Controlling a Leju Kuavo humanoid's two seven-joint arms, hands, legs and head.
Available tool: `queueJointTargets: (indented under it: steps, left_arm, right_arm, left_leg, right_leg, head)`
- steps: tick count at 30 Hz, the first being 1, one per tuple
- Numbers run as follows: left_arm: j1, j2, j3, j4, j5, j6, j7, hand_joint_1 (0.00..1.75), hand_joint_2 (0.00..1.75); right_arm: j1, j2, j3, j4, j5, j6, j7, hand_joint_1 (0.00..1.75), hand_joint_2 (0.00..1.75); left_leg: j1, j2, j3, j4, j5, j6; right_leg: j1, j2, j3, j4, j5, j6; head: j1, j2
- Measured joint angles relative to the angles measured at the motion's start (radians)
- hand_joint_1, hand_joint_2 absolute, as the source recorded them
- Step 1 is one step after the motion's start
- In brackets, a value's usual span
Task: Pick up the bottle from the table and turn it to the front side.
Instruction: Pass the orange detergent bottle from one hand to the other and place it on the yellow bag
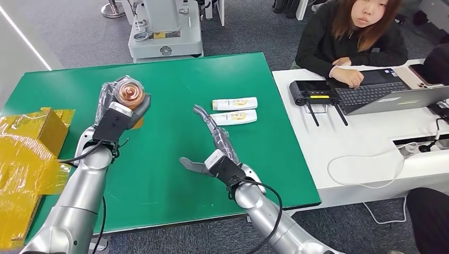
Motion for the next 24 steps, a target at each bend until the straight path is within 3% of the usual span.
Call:
queueJointTargets:
  steps: [5, 10, 15, 19, 24]
  left_arm:
    - [-0.055, 0.030, -0.003, -0.002, -0.194, 0.158, 0.047, 1.75, 1.75]
    - [-0.072, 0.039, -0.005, -0.001, -0.248, 0.199, 0.060, 1.75, 1.75]
    - [-0.185, 0.125, -0.041, 0.058, -0.692, 0.419, 0.230, 1.75, 1.75]
    - [-0.218, 0.169, -0.069, 0.119, -0.865, 0.478, 0.295, 1.75, 1.75]
    - [-0.228, 0.212, -0.087, 0.184, -0.942, 0.497, 0.335, 1.75, 1.75]
  right_arm:
    - [0.034, -0.011, 0.023, -0.039, -0.009, -0.014, 0.001, 0.00, 1.75]
    - [0.044, -0.015, 0.026, -0.047, -0.014, -0.017, -0.001, 0.00, 1.75]
    - [0.120, -0.050, 0.040, -0.122, -0.046, -0.030, -0.014, 0.00, 1.75]
    - [0.155, -0.064, 0.040, -0.168, -0.053, -0.032, -0.013, 0.00, 1.75]
    - [0.202, -0.082, 0.035, -0.223, -0.052, -0.032, -0.010, 0.00, 1.75]
  left_leg:
    - [0.000, 0.000, 0.000, 0.000, 0.000, 0.000]
    - [0.000, 0.000, 0.000, 0.000, 0.000, 0.000]
    - [0.000, 0.000, 0.000, 0.000, 0.000, 0.000]
    - [0.000, 0.001, 0.000, 0.000, 0.000, 0.000]
    - [0.000, 0.001, 0.000, 0.000, 0.000, 0.000]
  right_leg:
    - [0.000, 0.000, 0.000, 0.000, 0.000, 0.000]
    - [0.000, 0.000, 0.000, 0.000, 0.000, 0.000]
    - [0.000, 0.001, 0.000, 0.000, 0.000, 0.000]
    - [0.000, 0.001, 0.000, 0.000, 0.000, 0.000]
    - [0.000, 0.001, 0.000, 0.000, 0.000, 0.000]
  head:
    - [0.000, 0.000]
    - [0.000, 0.000]
    - [0.000, 0.000]
    - [0.000, 0.000]
    - [0.000, 0.000]
